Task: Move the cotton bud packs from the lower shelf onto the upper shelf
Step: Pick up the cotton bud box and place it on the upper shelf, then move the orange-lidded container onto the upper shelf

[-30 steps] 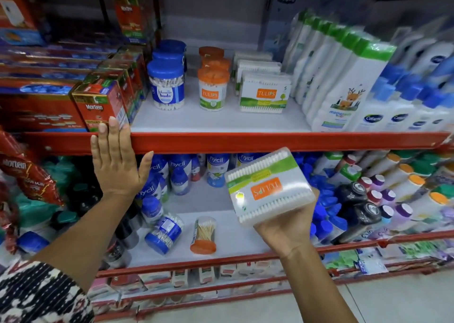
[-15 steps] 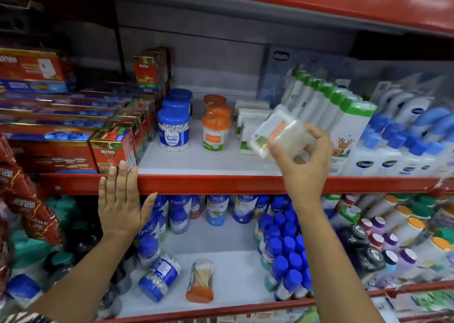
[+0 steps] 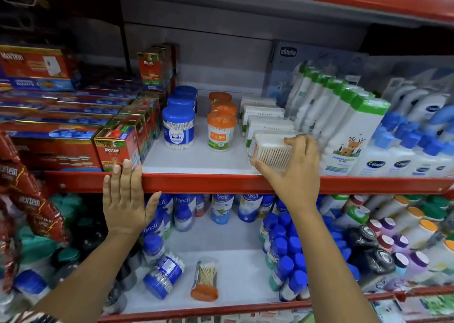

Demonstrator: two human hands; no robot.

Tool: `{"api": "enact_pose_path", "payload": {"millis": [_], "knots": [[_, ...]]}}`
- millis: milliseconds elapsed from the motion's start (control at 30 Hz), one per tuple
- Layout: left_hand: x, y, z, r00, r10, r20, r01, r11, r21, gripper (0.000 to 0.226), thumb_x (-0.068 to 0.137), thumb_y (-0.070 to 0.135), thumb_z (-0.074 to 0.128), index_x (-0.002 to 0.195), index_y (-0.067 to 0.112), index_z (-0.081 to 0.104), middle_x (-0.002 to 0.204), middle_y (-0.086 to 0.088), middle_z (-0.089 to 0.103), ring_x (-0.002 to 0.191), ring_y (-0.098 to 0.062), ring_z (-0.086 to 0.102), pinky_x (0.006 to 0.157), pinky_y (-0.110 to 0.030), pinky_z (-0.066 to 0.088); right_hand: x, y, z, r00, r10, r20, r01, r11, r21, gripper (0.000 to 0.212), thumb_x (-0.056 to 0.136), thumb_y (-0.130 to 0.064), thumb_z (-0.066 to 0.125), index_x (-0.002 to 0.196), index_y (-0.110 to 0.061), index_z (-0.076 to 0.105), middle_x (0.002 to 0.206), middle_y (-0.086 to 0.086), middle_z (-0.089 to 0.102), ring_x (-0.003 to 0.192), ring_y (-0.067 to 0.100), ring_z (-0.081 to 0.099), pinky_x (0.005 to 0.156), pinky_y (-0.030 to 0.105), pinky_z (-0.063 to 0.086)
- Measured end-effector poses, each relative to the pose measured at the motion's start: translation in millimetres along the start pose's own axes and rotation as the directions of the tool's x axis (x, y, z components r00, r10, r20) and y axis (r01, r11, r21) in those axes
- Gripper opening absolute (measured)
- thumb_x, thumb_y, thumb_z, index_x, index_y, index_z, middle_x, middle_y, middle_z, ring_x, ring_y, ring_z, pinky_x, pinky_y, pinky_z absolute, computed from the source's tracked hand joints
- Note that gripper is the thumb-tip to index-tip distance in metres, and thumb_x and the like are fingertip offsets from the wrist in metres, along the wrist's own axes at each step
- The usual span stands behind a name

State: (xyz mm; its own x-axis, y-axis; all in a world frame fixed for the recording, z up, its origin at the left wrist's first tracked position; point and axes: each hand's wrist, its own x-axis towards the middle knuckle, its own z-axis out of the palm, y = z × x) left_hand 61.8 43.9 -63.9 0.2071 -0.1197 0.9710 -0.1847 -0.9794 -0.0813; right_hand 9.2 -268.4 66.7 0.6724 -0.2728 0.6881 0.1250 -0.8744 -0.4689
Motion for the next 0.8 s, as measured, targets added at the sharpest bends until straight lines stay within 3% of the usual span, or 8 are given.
{"api": "enact_pose_path", "payload": {"millis": [200, 300, 367, 433, 500, 567, 667, 800], "knots": [[1, 1, -1, 1.000, -0.013, 0.028, 0.013, 1.000, 0.007, 0.067, 0.103, 0.047, 0.027, 0.155, 0.009, 0.010, 0.164, -0.003, -0.002, 0.151, -0.021, 0.001, 0.123, -0.039, 0.005, -28, -3, 1, 0.994, -0.078, -0.081, 0.076, 0.997, -0.025, 0.073, 0.085, -0.059, 0.057, 0.141, -0.014, 0.042, 0.152, 0.018, 0.032, 0.142, 0.034, 0.026, 0.114, 0.053, 0.027], [2, 2, -3, 0.999, -0.023, 0.046, 0.023, 1.000, 0.011, 0.065, 0.103, 0.048, 0.026, 0.154, 0.010, 0.012, 0.164, -0.001, -0.005, 0.151, -0.020, -0.001, 0.123, -0.038, 0.003, -77, -9, 17, 0.950, -0.219, -0.224, 0.237, 0.970, 0.057, 0.057, 0.089, -0.039, 0.063, 0.132, -0.005, 0.050, 0.140, 0.021, 0.046, 0.131, 0.035, 0.043, 0.106, 0.052, 0.038], [2, 1, -4, 0.998, -0.028, 0.057, 0.028, 1.000, 0.007, 0.063, 0.103, 0.048, 0.025, 0.152, 0.010, 0.015, 0.163, 0.000, -0.007, 0.151, -0.019, -0.003, 0.123, -0.037, 0.002, -124, -4, 38, 0.963, -0.257, -0.076, 0.265, 0.957, 0.120, 0.052, 0.088, -0.037, 0.060, 0.130, -0.008, 0.050, 0.135, 0.016, 0.049, 0.126, 0.029, 0.047, 0.103, 0.047, 0.042], [3, 1, -5, 0.998, -0.030, 0.063, 0.030, 1.000, 0.005, 0.063, 0.103, 0.049, 0.024, 0.153, 0.011, 0.013, 0.163, 0.001, -0.009, 0.151, -0.018, -0.004, 0.123, -0.037, 0.001, -168, 6, 59, 0.942, -0.256, 0.215, 0.219, 0.959, 0.181, 0.053, 0.088, -0.043, 0.058, 0.131, -0.014, 0.047, 0.136, 0.012, 0.050, 0.125, 0.025, 0.047, 0.099, 0.046, 0.045], [3, 2, -5, 0.998, -0.023, 0.061, 0.023, 1.000, 0.003, 0.066, 0.103, 0.049, 0.024, 0.155, 0.012, 0.007, 0.163, 0.001, -0.009, 0.151, -0.018, -0.005, 0.123, -0.037, 0.001, -196, 17, 75, 0.827, -0.188, 0.530, 0.077, 0.971, 0.224, 0.066, 0.081, -0.050, 0.064, 0.136, -0.022, 0.043, 0.144, 0.005, 0.042, 0.131, 0.020, 0.043, 0.101, 0.043, 0.046], [2, 1, -5, 0.998, -0.017, 0.062, 0.017, 1.000, 0.004, 0.066, 0.103, 0.049, 0.024, 0.155, 0.012, 0.007, 0.163, 0.001, -0.010, 0.151, -0.018, -0.005, 0.123, -0.037, 0.001, -207, 29, 90, 0.599, -0.091, 0.796, -0.070, 0.984, 0.165, 0.088, 0.071, -0.053, 0.072, 0.145, -0.030, 0.029, 0.156, -0.003, 0.023, 0.140, 0.015, 0.030, 0.109, 0.035, 0.039], [2, 1, -5, 0.998, -0.017, 0.063, 0.017, 1.000, 0.014, 0.066, 0.103, 0.048, 0.024, 0.155, 0.013, 0.005, 0.163, 0.001, -0.010, 0.151, -0.018, -0.006, 0.123, -0.037, 0.001, -204, 45, 113, 0.305, -0.004, 0.952, -0.099, 0.994, 0.036, 0.115, 0.062, -0.036, 0.082, 0.152, -0.029, 0.011, 0.162, -0.002, 0.007, 0.147, 0.016, 0.016, 0.113, 0.031, 0.031], [8, 4, -4, 0.998, -0.039, 0.054, 0.038, 0.999, 0.019, 0.061, 0.103, 0.049, 0.023, 0.148, 0.009, 0.017, 0.163, 0.002, -0.011, 0.150, -0.017, -0.007, 0.123, -0.036, 0.001, -187, 52, 126, 0.212, 0.080, 0.974, -0.123, 0.991, -0.054, 0.114, 0.060, -0.023, 0.085, 0.151, -0.021, 0.015, 0.152, 0.004, 0.035, 0.136, 0.023, 0.039, 0.108, 0.034, 0.038]]}}
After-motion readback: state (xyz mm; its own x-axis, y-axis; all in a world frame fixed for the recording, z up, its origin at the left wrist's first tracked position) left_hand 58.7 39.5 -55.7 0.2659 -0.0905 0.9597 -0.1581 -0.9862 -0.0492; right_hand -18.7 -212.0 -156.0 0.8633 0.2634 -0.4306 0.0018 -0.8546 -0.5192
